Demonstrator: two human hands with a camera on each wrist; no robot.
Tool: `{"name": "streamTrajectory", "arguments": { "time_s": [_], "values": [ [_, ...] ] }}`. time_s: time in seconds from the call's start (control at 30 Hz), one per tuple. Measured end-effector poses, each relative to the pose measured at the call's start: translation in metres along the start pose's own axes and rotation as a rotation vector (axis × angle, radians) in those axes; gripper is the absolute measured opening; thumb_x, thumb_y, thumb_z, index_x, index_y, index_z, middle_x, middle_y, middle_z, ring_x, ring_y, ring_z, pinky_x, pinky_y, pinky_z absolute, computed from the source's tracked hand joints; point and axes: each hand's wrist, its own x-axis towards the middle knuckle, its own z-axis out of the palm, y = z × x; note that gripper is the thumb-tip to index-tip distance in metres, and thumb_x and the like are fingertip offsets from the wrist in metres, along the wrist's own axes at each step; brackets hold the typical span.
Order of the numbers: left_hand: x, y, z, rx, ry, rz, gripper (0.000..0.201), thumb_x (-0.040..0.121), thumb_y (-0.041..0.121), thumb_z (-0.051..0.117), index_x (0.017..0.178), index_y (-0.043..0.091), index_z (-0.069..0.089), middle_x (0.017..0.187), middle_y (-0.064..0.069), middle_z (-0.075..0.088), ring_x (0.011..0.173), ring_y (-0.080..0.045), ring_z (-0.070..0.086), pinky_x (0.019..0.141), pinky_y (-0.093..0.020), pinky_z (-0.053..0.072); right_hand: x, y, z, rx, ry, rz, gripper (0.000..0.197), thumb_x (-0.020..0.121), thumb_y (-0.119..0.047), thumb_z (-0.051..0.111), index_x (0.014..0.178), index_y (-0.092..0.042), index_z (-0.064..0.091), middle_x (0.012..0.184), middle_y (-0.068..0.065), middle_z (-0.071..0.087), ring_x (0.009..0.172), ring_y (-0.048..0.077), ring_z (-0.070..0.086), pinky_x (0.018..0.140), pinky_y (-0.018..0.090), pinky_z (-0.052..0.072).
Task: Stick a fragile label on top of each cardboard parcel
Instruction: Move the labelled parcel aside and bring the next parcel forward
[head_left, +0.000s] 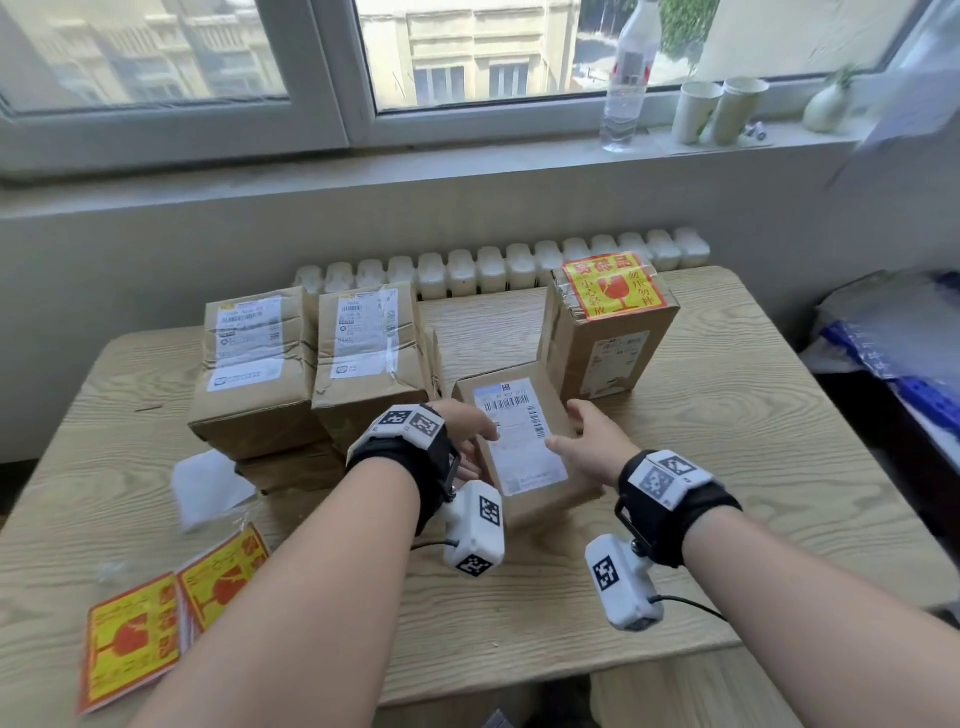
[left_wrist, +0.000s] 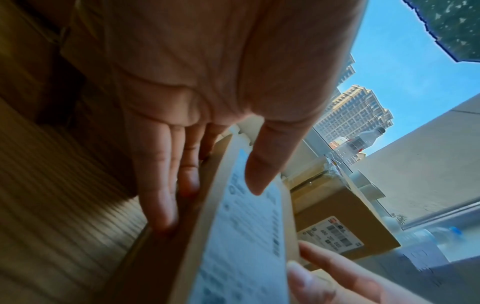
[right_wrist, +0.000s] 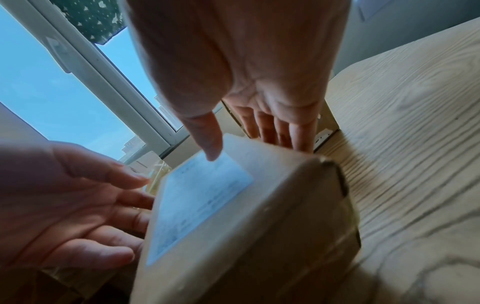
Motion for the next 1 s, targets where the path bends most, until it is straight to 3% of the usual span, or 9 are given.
{"name": "streamTrajectory", "arguments": {
  "time_s": [0.1, 0.17, 0.3, 0.4, 0.5, 0.57, 0.77, 0.9, 1.0],
  "values": [
    [-0.017, -0.008, 0.002, -0.016, -0.023, 0.039, 0.044, 0.093, 0.013, 0.056, 0.132, -0.006, 0.046, 0.113, -0.019, 0.055, 0.112, -0.036, 0.062, 0.093, -0.043, 0.053, -0.015, 0.001, -0.002, 0.020, -0.007, -0.034, 0.060, 0.081, -0.002, 0.066, 0.137, -0.009, 0.045, 0.131, 0.007, 0.058, 0.105, 0.017, 0.056, 0.089, 0.026, 0.044],
    [-0.026, -0.012, 0.001, -0.006, -0.036, 0.068, 0.046, 0.096, 0.015, 0.054, 0.137, -0.002, 0.041, 0.124, -0.023, 0.053, 0.115, -0.035, 0.059, 0.090, -0.038, 0.054, -0.025, 0.003, -0.001, 0.084, -0.008, -0.027, 0.061, 0.079, 0.000, 0.067, 0.136, -0.010, 0.046, 0.125, 0.006, 0.060, 0.102, 0.017, 0.057, 0.090, 0.030, 0.048],
    [-0.048, -0.022, -0.001, -0.056, -0.061, 0.128, 0.049, 0.095, 0.032, 0.056, 0.137, 0.010, 0.043, 0.107, -0.016, 0.059, 0.099, -0.031, 0.061, 0.090, -0.041, 0.055, -0.045, 0.004, 0.007, 0.271, 0.041, 0.027, 0.059, 0.079, -0.023, 0.066, 0.133, -0.012, 0.045, 0.127, 0.008, 0.058, 0.111, 0.024, 0.060, 0.095, 0.046, 0.052],
    [-0.054, -0.033, -0.004, -0.133, -0.054, 0.173, 0.071, 0.083, 0.064, 0.054, 0.136, 0.018, 0.042, 0.130, -0.024, 0.051, 0.097, -0.041, 0.060, 0.084, -0.050, 0.056, -0.060, -0.001, 0.011, 0.443, 0.125, 0.036, 0.040, 0.085, -0.037, 0.054, 0.117, -0.013, 0.050, 0.120, 0.011, 0.060, 0.107, 0.025, 0.060, 0.093, 0.051, 0.052],
    [-0.056, -0.041, -0.007, -0.241, -0.045, 0.185, 0.085, 0.080, 0.076, 0.042, 0.129, 0.007, 0.045, 0.116, -0.022, 0.058, 0.097, -0.040, 0.060, 0.091, -0.053, 0.051, -0.076, -0.003, 0.013, 0.540, 0.207, 0.022, 0.055, 0.079, -0.059, 0.047, 0.111, -0.014, 0.051, 0.111, 0.011, 0.064, 0.102, 0.026, 0.062, 0.093, 0.052, 0.051],
    [-0.058, -0.044, -0.006, -0.280, -0.024, 0.188, 0.086, 0.083, 0.076, 0.034, 0.121, 0.000, 0.048, 0.097, -0.020, 0.059, 0.089, -0.037, 0.060, 0.091, -0.050, 0.051, -0.083, -0.003, 0.013, 0.560, 0.241, 0.021, 0.069, 0.070, -0.070, 0.042, 0.111, -0.015, 0.053, 0.105, 0.007, 0.065, 0.095, 0.023, 0.064, 0.089, 0.049, 0.053],
    [-0.059, -0.049, -0.008, -0.309, 0.047, 0.190, 0.055, 0.084, 0.060, 0.048, 0.072, 0.006, 0.049, 0.076, -0.016, 0.062, 0.081, -0.032, 0.066, 0.077, -0.038, 0.053, -0.089, -0.007, 0.007, 0.617, 0.222, 0.010, 0.055, 0.090, -0.065, 0.033, 0.091, -0.014, 0.053, 0.095, 0.007, 0.060, 0.089, 0.022, 0.058, 0.073, 0.040, 0.050],
    [-0.060, -0.049, -0.009, -0.344, 0.064, 0.222, 0.044, 0.084, 0.044, 0.055, 0.103, 0.004, 0.054, 0.092, -0.021, 0.066, 0.080, -0.030, 0.068, 0.064, -0.032, 0.057, -0.084, -0.007, 0.005, 0.589, 0.142, -0.004, 0.069, 0.082, -0.076, 0.035, 0.111, -0.018, 0.058, 0.102, 0.004, 0.068, 0.097, 0.021, 0.062, 0.071, 0.038, 0.050],
    [-0.063, -0.048, -0.008, -0.341, 0.067, 0.223, 0.035, 0.084, 0.031, 0.054, 0.108, 0.007, 0.053, 0.094, -0.024, 0.066, 0.081, -0.032, 0.067, 0.074, -0.036, 0.058, -0.076, -0.006, 0.006, 0.561, 0.095, 0.016, 0.069, 0.075, -0.074, 0.042, 0.115, -0.020, 0.057, 0.107, 0.005, 0.067, 0.103, 0.023, 0.062, 0.086, 0.047, 0.053]
  ]
}}
